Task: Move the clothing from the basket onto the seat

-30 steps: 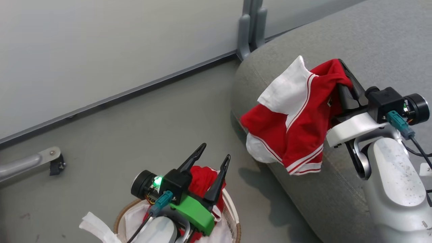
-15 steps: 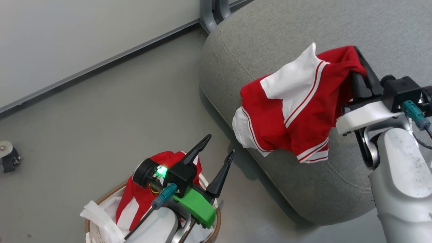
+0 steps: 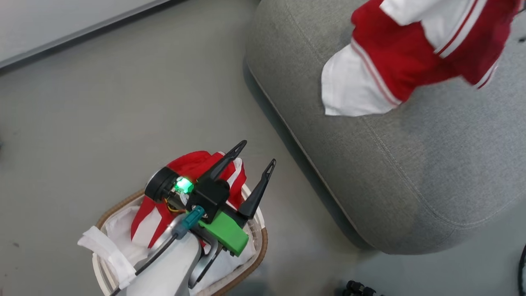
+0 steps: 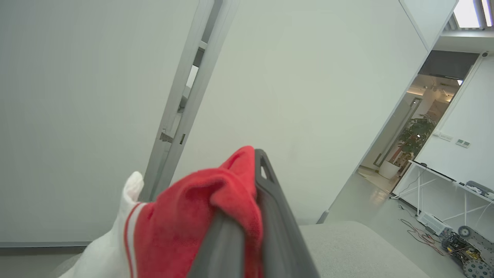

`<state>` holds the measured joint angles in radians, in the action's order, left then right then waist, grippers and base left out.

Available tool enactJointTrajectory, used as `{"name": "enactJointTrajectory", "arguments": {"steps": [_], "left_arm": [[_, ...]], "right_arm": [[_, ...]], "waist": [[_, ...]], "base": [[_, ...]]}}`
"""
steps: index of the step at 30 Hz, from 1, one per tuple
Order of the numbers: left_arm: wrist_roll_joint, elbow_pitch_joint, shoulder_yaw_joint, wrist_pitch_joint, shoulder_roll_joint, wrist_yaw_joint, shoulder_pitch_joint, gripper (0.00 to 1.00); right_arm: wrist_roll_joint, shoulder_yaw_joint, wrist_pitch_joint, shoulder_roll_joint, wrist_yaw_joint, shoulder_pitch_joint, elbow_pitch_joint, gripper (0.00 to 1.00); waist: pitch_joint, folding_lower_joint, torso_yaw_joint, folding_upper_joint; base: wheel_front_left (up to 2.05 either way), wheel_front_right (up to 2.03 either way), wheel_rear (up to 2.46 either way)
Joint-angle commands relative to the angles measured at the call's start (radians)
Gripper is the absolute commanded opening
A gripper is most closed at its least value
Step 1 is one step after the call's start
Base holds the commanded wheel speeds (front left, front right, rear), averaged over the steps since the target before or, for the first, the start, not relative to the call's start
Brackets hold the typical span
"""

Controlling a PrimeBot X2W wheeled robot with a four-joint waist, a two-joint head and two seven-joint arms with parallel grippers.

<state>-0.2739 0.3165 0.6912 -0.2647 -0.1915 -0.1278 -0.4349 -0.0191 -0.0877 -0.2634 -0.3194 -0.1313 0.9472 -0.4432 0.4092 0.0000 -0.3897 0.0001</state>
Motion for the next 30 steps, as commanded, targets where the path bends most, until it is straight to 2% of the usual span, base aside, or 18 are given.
{"name": "enactJointTrajectory", "arguments": {"steps": [1,4,8,13,16,21,30], "left_arm": [[0.012,-0.006,-0.003,0.001,-0.015,-0.004,-0.023,1.0],[0.02,-0.014,-0.003,0.001,-0.028,-0.004,-0.046,1.0],[0.034,-0.027,-0.003,0.006,-0.044,-0.004,-0.078,1.0],[0.057,-0.054,-0.003,0.032,-0.067,0.006,-0.119,1.0],[0.066,-0.073,-0.003,0.045,-0.071,0.013,-0.135,1.0],[0.067,-0.1,-0.005,0.061,-0.078,0.024,-0.15,1.0],[0.058,-0.119,-0.012,0.067,-0.102,0.035,-0.146,1.0]], "right_arm": [[-0.011,-0.004,-0.002,-0.028,0.001,0.05,-0.022,0.0],[-0.018,-0.006,-0.002,-0.089,0.001,0.148,-0.074,0.0],[-0.015,-0.01,-0.002,-0.132,0.001,0.238,-0.149,0.0],[0.004,-0.043,-0.002,-0.126,0.001,0.292,-0.245,0.0],[0.027,-0.085,-0.002,-0.099,0.001,0.293,-0.285,0.0],[0.066,-0.154,-0.002,-0.015,0.001,0.228,-0.333,0.0],[0.115,-0.167,-0.002,0.079,0.001,0.121,-0.368,0.0]], "waist": [[0.079,0.0,0.037,-0.0001],[0.123,0.0,0.048,-0.0001],[0.185,0.0,0.059,-0.0001],[0.262,0.0,0.071,-0.0001],[0.3,0.0,0.075,-0.0001],[0.354,0.0,0.08,-0.0001],[0.375,0.0,0.074,-0.0001]], "base": [[0.0,0.0,0.0],[0.0,0.0,0.0],[0.0,0.0,0.0],[0.0,0.0,0.0],[0.0,0.0,0.0],[0.0,0.0,0.0],[0.0,0.0,0.0]]}}
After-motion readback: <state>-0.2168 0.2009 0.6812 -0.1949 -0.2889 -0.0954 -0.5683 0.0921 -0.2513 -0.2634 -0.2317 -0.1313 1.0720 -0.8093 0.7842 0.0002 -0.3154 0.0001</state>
